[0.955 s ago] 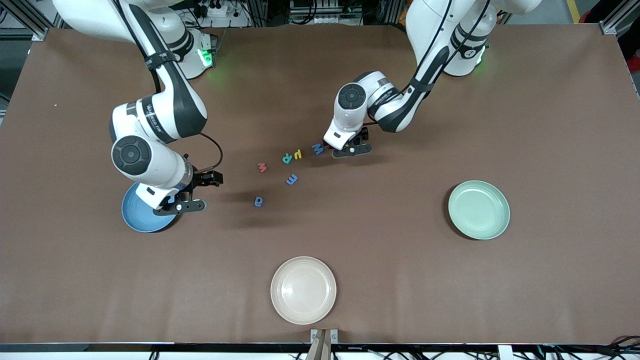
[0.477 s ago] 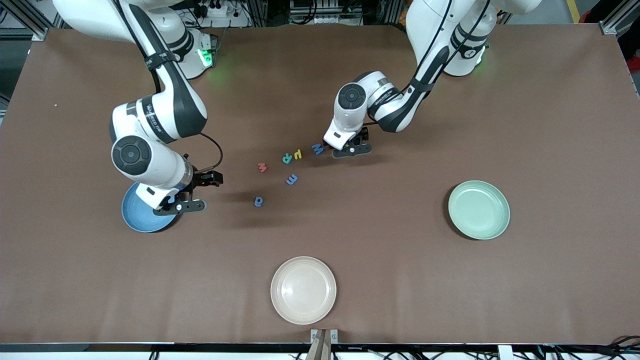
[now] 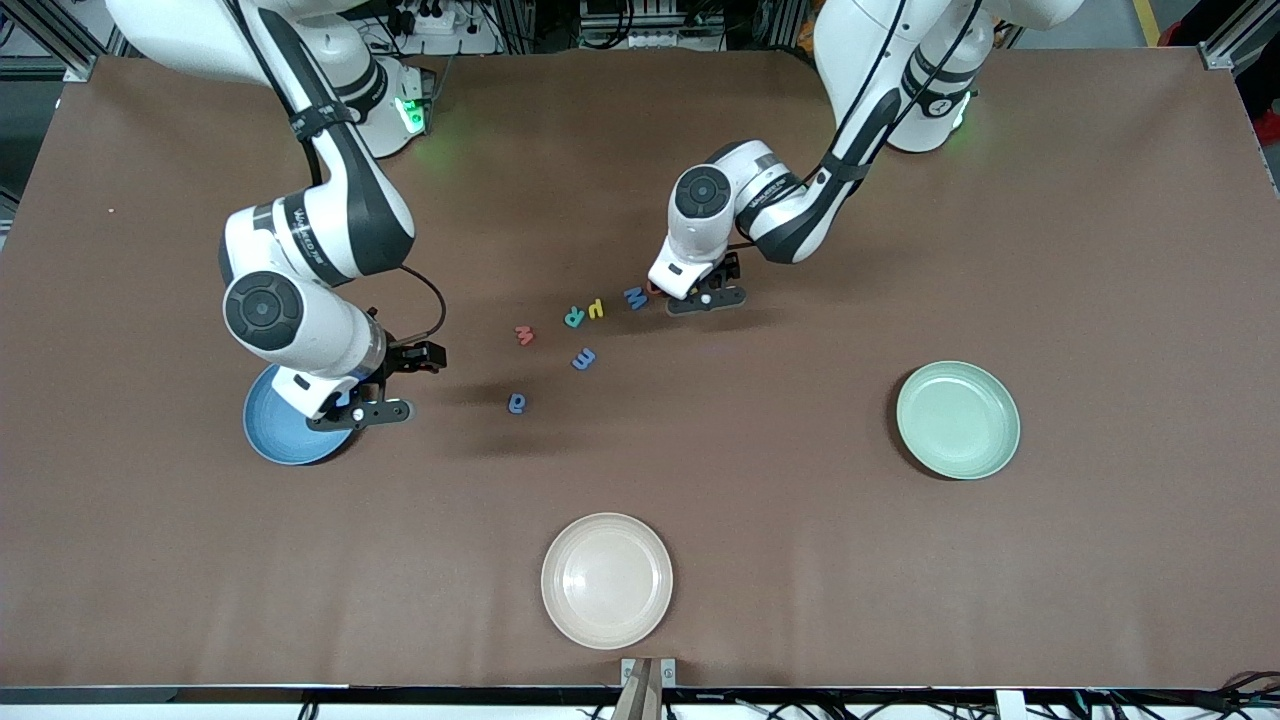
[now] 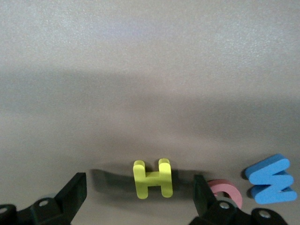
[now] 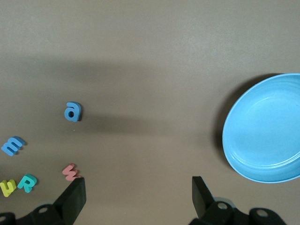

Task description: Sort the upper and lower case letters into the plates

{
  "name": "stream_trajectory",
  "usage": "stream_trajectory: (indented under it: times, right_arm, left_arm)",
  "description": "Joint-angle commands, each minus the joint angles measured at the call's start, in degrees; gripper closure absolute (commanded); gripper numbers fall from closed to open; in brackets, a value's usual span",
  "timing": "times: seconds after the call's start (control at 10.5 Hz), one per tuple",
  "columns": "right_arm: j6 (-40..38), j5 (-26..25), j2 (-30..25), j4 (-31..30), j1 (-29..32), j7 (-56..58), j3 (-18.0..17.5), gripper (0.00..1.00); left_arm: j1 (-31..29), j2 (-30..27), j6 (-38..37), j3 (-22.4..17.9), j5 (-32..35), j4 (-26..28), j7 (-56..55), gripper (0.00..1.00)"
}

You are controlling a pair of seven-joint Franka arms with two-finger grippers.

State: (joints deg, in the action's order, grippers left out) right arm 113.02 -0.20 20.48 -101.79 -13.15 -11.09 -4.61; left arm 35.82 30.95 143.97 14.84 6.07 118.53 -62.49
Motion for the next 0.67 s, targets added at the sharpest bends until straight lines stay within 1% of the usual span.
stream_trajectory:
  times: [0.0,0.48,0.57]
  right_arm:
    - [-0.2,0.5,-0.3,-0.3,-0.1,-0.9,0.0,0.0]
    - [-0.2,0.5,-0.3,-0.3,-0.1,-0.9,0.0,0.0]
    - [-0.1,0.5,-0.3,-0.3,-0.1,-0.9,0.0,0.0]
  left_arm:
    - [-0.7,-1.5,-1.0,0.1,1.5,0.7,-0.1,0.0]
    - [-0.4,-0.9,-1.0,0.1,1.5,0.9,-0.2,0.0]
    - [-0.1,-0.7,-1.0,0.1,1.5,0.9,-0.3,0.02]
